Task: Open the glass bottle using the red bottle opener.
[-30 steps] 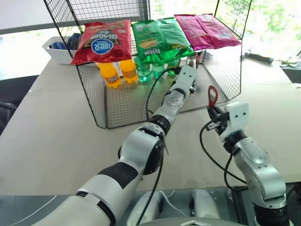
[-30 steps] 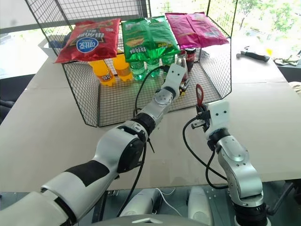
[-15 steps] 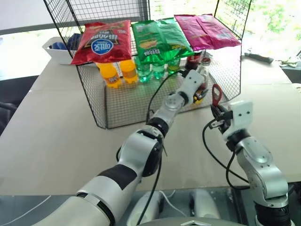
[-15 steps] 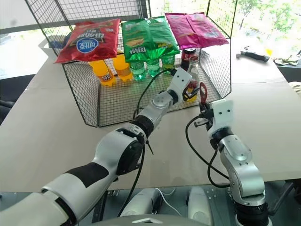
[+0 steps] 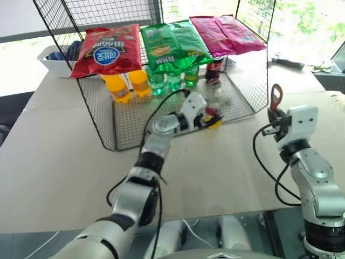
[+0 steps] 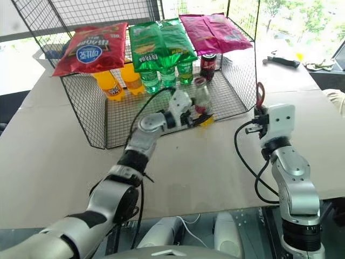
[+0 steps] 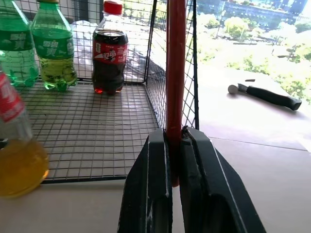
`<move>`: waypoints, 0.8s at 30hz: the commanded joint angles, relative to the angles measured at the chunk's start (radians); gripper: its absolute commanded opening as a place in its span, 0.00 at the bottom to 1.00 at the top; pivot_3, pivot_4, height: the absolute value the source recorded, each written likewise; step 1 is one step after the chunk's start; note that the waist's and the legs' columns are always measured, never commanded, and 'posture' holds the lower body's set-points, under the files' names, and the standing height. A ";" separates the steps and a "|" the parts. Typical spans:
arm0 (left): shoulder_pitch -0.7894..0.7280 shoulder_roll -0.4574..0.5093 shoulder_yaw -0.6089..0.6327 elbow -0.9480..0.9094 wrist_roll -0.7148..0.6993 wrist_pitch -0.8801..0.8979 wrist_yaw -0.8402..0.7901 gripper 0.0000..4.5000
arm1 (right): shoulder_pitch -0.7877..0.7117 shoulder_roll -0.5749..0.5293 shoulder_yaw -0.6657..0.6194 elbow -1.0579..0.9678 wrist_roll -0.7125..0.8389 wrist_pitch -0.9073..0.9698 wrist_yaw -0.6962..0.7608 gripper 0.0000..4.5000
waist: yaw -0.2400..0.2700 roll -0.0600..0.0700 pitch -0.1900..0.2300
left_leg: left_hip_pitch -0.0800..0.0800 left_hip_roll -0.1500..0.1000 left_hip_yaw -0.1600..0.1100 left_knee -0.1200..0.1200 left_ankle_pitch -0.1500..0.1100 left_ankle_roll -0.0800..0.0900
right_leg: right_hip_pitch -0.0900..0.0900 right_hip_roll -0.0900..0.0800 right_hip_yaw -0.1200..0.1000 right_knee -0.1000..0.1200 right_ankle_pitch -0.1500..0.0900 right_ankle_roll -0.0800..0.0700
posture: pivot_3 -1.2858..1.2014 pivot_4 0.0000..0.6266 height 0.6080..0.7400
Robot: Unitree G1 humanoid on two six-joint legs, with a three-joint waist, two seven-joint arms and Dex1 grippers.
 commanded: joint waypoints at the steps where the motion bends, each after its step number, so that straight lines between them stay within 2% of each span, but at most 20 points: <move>1: 0.063 0.033 -0.035 -0.321 -0.069 0.162 -0.020 0.63 | -0.031 0.001 -0.001 -0.002 -0.004 -0.049 0.008 0.02 | 0.002 0.000 0.000 | 0.000 0.000 0.000 0.000 0.000 0.000 | 0.000 0.000 0.000 0.000 0.000 0.000 | 0.52 0.24 1.00; 5: 0.159 0.083 -0.058 -0.524 -0.115 0.307 -0.022 0.63 | -0.043 0.000 0.012 0.012 -0.006 -0.064 0.021 0.02 | 0.009 0.001 0.000 | 0.000 0.000 0.000 0.000 0.000 0.000 | 0.000 0.000 0.000 0.000 0.000 0.000 | 0.52 0.24 1.00; 9: 0.238 0.133 -0.081 -0.626 -0.133 0.377 -0.015 0.63 | -0.052 0.001 0.017 0.020 -0.008 -0.071 0.027 0.02 | 0.012 0.001 -0.001 | 0.001 0.000 0.000 0.000 0.000 0.000 | 0.000 0.001 0.000 0.000 0.000 0.000 | 0.52 0.24 1.00; 15: 0.283 0.200 -0.117 -0.631 -0.104 0.345 -0.010 0.63 | -0.063 0.009 0.043 0.027 -0.015 -0.080 0.032 0.02 | 0.022 0.001 -0.001 | 0.001 0.000 0.000 0.000 0.000 -0.001 | 0.000 0.001 0.000 0.000 0.001 -0.001 | 0.52 0.24 1.00; 24: 0.314 0.217 -0.162 -0.601 -0.085 0.271 0.007 0.63 | -0.065 0.019 0.050 0.024 -0.023 -0.091 0.031 0.02 | 0.023 0.001 -0.001 | 0.001 0.001 0.001 -0.001 0.000 -0.001 | 0.001 0.001 0.000 -0.001 0.001 -0.001 | 0.52 0.24 1.00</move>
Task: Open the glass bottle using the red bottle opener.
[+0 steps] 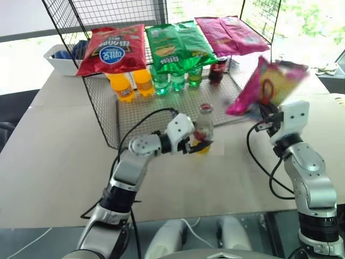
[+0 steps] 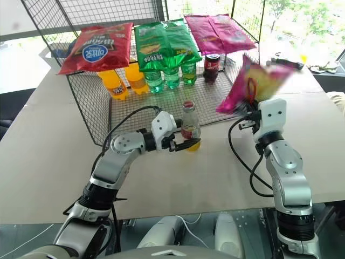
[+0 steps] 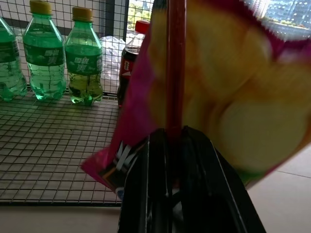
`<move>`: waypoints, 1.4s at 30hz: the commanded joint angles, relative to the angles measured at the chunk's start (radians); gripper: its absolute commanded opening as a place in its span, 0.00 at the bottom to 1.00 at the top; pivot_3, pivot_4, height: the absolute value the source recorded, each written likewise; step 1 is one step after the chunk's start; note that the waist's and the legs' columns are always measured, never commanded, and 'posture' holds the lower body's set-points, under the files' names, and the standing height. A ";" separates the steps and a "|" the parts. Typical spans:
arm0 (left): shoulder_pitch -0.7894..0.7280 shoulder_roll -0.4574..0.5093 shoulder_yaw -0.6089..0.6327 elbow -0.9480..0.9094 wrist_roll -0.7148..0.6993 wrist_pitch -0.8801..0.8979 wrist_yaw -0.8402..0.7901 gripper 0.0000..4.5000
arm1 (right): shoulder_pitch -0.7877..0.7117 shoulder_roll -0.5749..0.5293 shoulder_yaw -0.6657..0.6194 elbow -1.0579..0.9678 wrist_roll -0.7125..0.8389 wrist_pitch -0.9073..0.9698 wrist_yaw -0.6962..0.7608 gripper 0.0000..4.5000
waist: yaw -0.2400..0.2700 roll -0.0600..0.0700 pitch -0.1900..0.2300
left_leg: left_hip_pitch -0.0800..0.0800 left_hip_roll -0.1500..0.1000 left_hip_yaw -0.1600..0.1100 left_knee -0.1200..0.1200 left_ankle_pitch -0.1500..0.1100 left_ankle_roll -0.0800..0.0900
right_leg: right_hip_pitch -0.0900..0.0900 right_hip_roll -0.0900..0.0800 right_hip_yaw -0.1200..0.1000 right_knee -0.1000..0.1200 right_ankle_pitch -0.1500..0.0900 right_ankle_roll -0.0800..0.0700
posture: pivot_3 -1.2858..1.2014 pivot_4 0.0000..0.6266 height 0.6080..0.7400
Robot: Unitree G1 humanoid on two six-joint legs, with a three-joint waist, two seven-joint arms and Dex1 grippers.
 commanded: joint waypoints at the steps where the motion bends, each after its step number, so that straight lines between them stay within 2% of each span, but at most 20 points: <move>1: 0.016 0.007 -0.020 -0.018 0.002 -0.050 0.004 0.63 | -0.017 0.008 0.000 -0.030 -0.002 -0.032 -0.003 0.02 | 0.000 0.000 0.000 | 0.000 0.000 0.000 0.000 0.000 0.000 | 0.000 0.000 0.000 0.000 0.000 0.000 | 0.52 0.24 1.00; 10: 0.032 -0.006 0.001 -0.022 -0.046 -0.045 0.015 0.63 | -0.020 0.013 0.013 -0.034 -0.011 -0.037 0.002 0.02 | 0.000 0.000 0.000 | 0.000 0.000 0.000 0.000 0.000 0.000 | 0.000 0.000 0.000 0.000 0.000 0.000 | 0.52 0.24 1.00; 11: 0.033 -0.007 0.001 -0.022 -0.048 -0.048 0.015 0.86 | -0.020 0.012 0.014 -0.034 -0.011 -0.038 0.003 0.02 | 0.000 0.000 0.000 | 0.000 0.000 0.000 0.000 0.000 0.000 | 0.000 0.000 0.000 0.000 0.000 0.000 | 0.52 0.24 1.00; 13: 0.036 -0.009 0.003 -0.022 -0.050 -0.053 0.022 0.99 | -0.018 0.012 0.017 -0.035 -0.013 -0.039 0.005 0.02 | 0.000 0.000 0.000 | 0.000 0.000 0.000 0.000 0.000 0.000 | 0.000 0.000 0.000 0.000 0.000 0.000 | 0.52 0.24 1.00; 18: 0.030 -0.033 0.025 -0.010 -0.037 -0.134 0.075 0.99 | -0.014 0.011 0.019 -0.035 -0.016 -0.042 0.008 0.02 | 0.000 0.000 0.000 | 0.000 0.000 0.000 0.000 0.000 0.000 | 0.000 0.000 0.000 0.000 0.000 0.000 | 0.52 0.24 1.00; 24: 0.028 -0.068 0.066 -0.046 -0.130 -0.178 0.071 0.99 | -0.005 0.008 0.026 -0.048 -0.019 -0.044 0.016 0.02 | 0.000 0.000 0.000 | 0.000 0.000 0.000 0.000 0.000 0.000 | 0.000 0.000 0.000 0.000 0.000 0.000 | 0.52 0.24 1.00; 29: 0.032 -0.075 0.063 -0.061 -0.174 -0.180 0.053 0.99 | 0.021 -0.054 0.090 -0.067 -0.082 -0.073 0.068 0.02 | 0.000 0.000 0.000 | 0.000 0.000 0.000 0.000 0.000 0.000 | 0.000 0.000 0.000 0.000 0.000 0.000 | 0.52 0.24 1.00; 38: 0.023 -0.062 0.035 -0.032 -0.159 -0.189 0.044 0.99 | 0.004 -0.069 0.158 -0.105 -0.142 -0.089 0.086 0.02 | 0.001 0.000 0.000 | 0.000 0.000 0.000 0.000 0.000 0.000 | 0.000 0.000 0.000 0.000 0.000 0.000 | 0.52 0.24 1.00; 42: 0.011 -0.068 0.036 -0.017 -0.158 -0.191 0.046 0.75 | -0.012 -0.067 0.185 -0.114 -0.178 -0.100 0.085 0.02 | 0.001 0.000 0.000 | 0.000 0.000 0.000 0.000 0.000 0.000 | 0.000 0.000 0.000 0.000 0.000 0.000 | 0.52 0.24 1.00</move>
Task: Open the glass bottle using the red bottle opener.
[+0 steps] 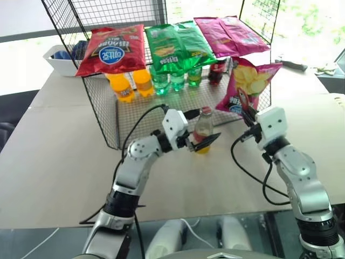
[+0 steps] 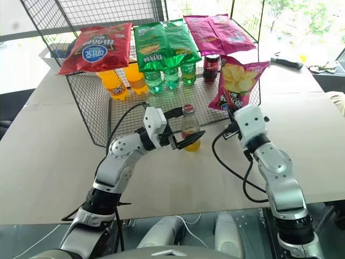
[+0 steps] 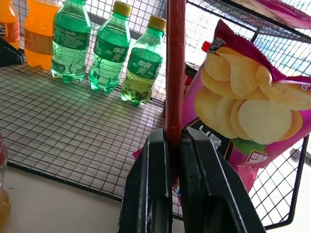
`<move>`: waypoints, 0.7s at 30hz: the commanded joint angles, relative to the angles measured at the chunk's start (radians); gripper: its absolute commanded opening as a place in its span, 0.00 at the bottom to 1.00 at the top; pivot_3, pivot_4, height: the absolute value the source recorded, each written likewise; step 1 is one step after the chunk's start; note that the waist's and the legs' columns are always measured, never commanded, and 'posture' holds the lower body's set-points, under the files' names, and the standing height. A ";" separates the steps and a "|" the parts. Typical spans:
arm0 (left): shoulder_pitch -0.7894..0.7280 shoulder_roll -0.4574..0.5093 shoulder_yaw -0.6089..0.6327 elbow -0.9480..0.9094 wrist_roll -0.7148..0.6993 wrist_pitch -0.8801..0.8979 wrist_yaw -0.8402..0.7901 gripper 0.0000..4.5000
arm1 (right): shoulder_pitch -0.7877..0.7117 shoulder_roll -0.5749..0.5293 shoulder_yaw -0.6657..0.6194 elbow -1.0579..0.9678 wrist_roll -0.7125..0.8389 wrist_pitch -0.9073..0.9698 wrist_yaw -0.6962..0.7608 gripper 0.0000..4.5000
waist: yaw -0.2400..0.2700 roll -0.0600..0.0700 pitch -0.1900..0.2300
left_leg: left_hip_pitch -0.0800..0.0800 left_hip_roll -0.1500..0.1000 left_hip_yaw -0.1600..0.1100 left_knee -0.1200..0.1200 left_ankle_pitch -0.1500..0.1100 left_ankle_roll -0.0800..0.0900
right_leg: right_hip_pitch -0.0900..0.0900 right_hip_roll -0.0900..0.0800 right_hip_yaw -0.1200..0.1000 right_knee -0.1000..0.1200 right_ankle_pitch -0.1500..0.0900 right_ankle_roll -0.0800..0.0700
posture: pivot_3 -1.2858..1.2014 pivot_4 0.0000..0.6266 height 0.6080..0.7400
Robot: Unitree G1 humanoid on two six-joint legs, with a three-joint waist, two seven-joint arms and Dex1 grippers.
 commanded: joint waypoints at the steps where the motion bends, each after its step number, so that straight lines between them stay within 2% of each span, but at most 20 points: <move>1: -0.022 -0.006 -0.006 -0.003 0.001 -0.026 -0.001 0.63 | -0.027 -0.002 0.022 -0.056 -0.036 -0.035 0.000 0.02 | 0.000 0.000 0.000 | 0.000 0.000 0.000 0.000 0.000 0.000 | 0.000 0.000 0.000 0.000 0.000 0.000 | 0.52 0.24 1.00; 3: -0.024 -0.005 -0.008 0.002 0.004 -0.029 -0.002 0.48 | -0.029 -0.003 0.042 -0.059 -0.061 -0.046 0.001 0.02 | 0.000 0.000 0.000 | 0.000 0.000 0.000 0.000 0.000 0.000 | 0.000 0.000 0.000 0.000 0.000 0.000 | 0.52 0.24 1.00; 13: -0.030 -0.013 -0.006 0.007 0.009 -0.047 0.007 0.48 | 0.011 -0.053 0.152 -0.045 -0.196 -0.176 0.042 0.02 | 0.000 0.000 0.000 | 0.000 0.000 0.000 0.000 0.000 0.000 | 0.000 0.000 0.000 0.000 0.000 0.000 | 0.52 0.24 1.00; 21: -0.019 -0.024 -0.003 -0.009 -0.007 -0.030 0.014 0.48 | 0.031 -0.051 0.156 -0.030 -0.232 -0.222 0.052 0.02 | 0.003 0.000 0.000 | 0.000 0.000 0.000 0.000 0.000 0.000 | 0.000 0.000 0.000 0.000 0.000 0.000 | 0.52 0.24 1.00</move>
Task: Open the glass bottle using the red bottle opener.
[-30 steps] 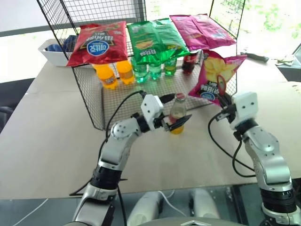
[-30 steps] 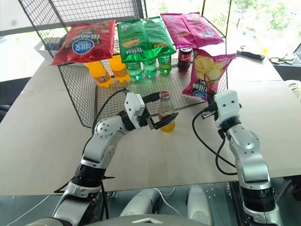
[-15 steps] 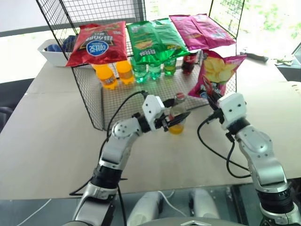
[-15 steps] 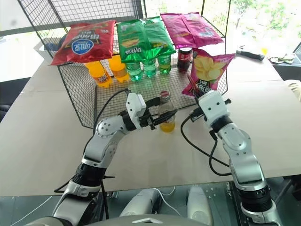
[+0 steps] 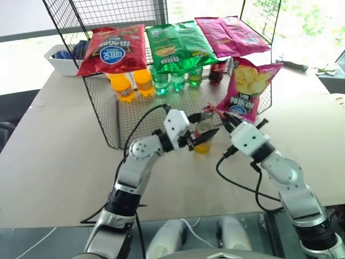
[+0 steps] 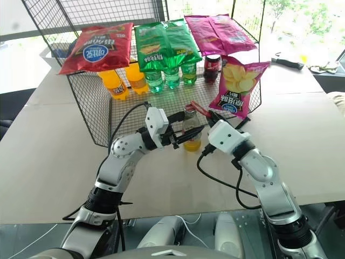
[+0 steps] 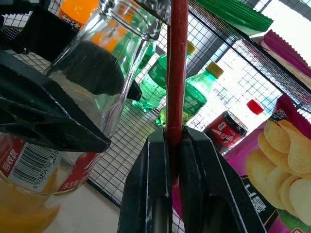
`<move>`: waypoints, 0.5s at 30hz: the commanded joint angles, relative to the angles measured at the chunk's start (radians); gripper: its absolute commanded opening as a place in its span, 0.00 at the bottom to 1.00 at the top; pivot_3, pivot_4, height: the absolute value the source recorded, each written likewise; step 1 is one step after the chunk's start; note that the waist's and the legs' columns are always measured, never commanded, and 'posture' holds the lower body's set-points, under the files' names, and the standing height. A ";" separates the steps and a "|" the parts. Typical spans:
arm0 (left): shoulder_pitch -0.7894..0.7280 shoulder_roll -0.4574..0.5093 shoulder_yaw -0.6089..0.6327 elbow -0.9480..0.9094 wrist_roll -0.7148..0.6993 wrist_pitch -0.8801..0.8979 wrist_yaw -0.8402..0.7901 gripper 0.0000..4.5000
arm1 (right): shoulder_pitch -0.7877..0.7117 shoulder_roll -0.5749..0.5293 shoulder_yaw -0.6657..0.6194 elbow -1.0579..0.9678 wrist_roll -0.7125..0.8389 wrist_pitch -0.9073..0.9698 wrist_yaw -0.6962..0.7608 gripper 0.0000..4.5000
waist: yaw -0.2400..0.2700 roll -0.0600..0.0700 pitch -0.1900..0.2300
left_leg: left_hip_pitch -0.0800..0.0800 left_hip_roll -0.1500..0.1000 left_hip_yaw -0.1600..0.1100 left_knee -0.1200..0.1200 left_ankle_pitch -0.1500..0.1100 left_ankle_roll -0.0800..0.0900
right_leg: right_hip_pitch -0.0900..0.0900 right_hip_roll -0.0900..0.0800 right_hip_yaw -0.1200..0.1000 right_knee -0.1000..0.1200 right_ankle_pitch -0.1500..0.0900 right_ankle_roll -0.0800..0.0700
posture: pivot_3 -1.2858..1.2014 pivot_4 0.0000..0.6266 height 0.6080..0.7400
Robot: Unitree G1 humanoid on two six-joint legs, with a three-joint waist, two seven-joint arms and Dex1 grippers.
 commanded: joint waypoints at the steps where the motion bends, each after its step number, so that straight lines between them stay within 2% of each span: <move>1: -0.011 -0.013 0.006 -0.027 -0.019 -0.007 0.012 0.48 | 0.003 0.002 -0.002 -0.014 -0.015 -0.034 0.005 0.02 | 0.001 0.000 0.000 | 0.000 0.000 0.000 0.000 0.000 0.000 | 0.000 0.000 0.000 0.000 0.000 0.000 | 0.52 0.24 1.00; 8: -0.005 -0.024 0.003 -0.028 -0.027 0.001 0.013 0.48 | 0.004 -0.032 0.036 0.034 -0.110 -0.112 0.014 0.02 | 0.004 0.000 0.000 | 0.000 0.000 0.000 0.000 0.000 0.000 | 0.000 0.000 0.000 0.000 0.000 0.000 | 0.52 0.24 1.00; 15: -0.002 -0.033 -0.010 -0.031 -0.027 0.010 0.013 0.48 | -0.040 -0.023 0.081 0.164 -0.212 -0.245 -0.030 0.02 | 0.006 0.000 0.000 | 0.002 0.000 0.000 0.000 0.000 0.000 | 0.002 0.000 0.000 0.000 0.000 0.000 | 0.52 0.24 1.00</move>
